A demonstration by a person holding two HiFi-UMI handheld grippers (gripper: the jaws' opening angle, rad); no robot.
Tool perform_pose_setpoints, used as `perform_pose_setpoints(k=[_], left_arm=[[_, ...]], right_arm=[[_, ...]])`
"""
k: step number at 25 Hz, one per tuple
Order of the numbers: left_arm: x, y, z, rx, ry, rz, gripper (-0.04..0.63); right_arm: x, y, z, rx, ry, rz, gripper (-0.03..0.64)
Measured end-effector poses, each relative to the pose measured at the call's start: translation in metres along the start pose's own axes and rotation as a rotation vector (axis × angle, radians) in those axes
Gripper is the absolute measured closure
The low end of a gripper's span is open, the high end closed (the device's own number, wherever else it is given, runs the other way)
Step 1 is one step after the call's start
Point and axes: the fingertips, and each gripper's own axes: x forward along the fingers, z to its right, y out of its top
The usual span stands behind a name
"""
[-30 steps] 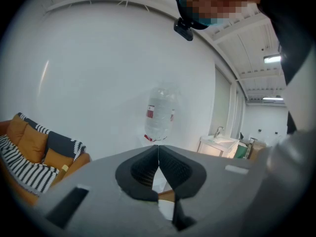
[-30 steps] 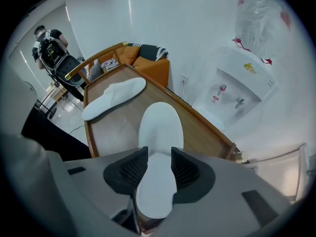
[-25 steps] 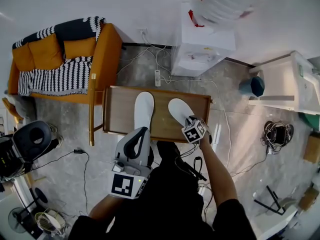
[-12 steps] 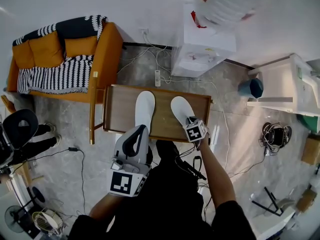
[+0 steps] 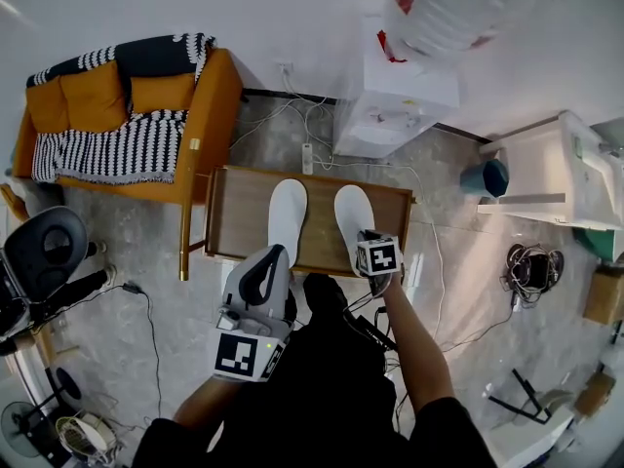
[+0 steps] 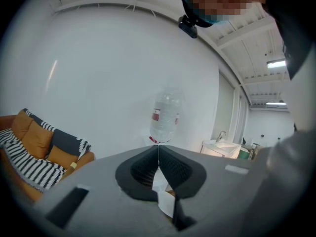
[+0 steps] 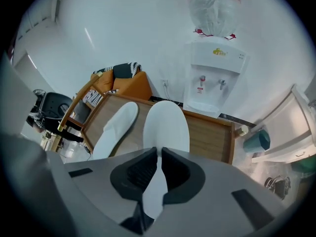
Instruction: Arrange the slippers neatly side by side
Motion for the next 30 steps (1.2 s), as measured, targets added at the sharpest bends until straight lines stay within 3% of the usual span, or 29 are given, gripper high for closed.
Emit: perform_pose_setpoints(k=[8, 18, 30], left_arm=[[-0.021, 0.000, -0.012, -0.005, -0.003, 0.006, 0.578], [-0.042, -0.008, -0.031, -0.013, 0.006, -0.014, 0.578], [-0.044, -0.016, -0.054, -0.024, 0.019, -0.043, 0.578]], right_arm=[[-0.002, 0.012, -0.041, 0.163, 0.069, 0.048, 0.583], [0.018, 0.001, -0.071, 0.410, 0.115, 0.037, 0.583], [0.052, -0.005, -0.077, 0.423, 0.065, -0.009, 0.584]])
